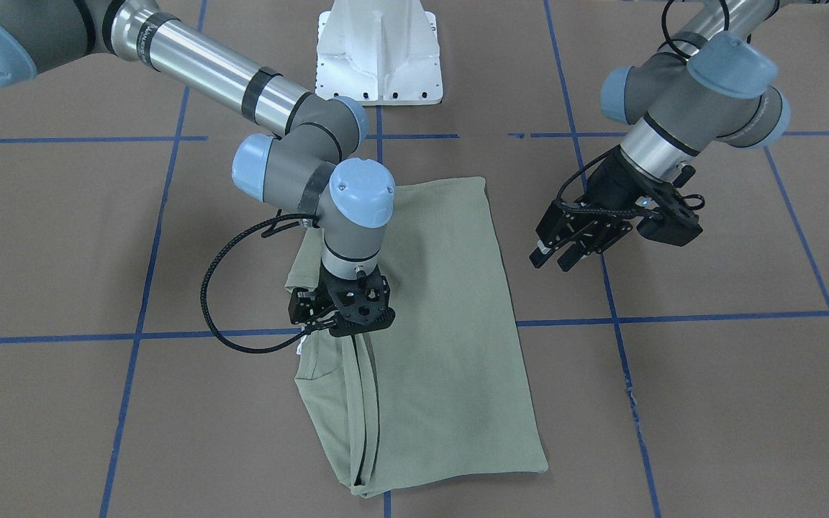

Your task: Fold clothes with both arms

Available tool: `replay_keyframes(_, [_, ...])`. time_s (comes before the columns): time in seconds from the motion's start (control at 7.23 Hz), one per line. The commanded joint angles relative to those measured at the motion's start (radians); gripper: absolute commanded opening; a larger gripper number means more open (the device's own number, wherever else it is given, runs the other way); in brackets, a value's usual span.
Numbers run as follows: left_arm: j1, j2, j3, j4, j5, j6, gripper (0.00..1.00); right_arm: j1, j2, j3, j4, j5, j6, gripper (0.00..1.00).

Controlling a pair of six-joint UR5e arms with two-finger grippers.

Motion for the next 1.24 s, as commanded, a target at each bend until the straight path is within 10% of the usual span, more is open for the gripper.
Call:
replay_keyframes(0.0, [0.0,0.0,-0.001,0.0,0.0,0.0,0.62,0.077,-0.011,-0.044,0.03,-0.003,-0.105,1.0])
replay_keyframes(0.69, [-0.005,0.009,-0.032,0.002,-0.029,0.0,0.62,0.035,-0.14,0.25,0.024,0.054,0.154,1.0])
replay_keyframes(1.11, [-0.003,0.014,-0.027,0.003,-0.029,0.0,0.62,-0.165,-0.337,0.577,0.021,-0.142,0.662,1.0])
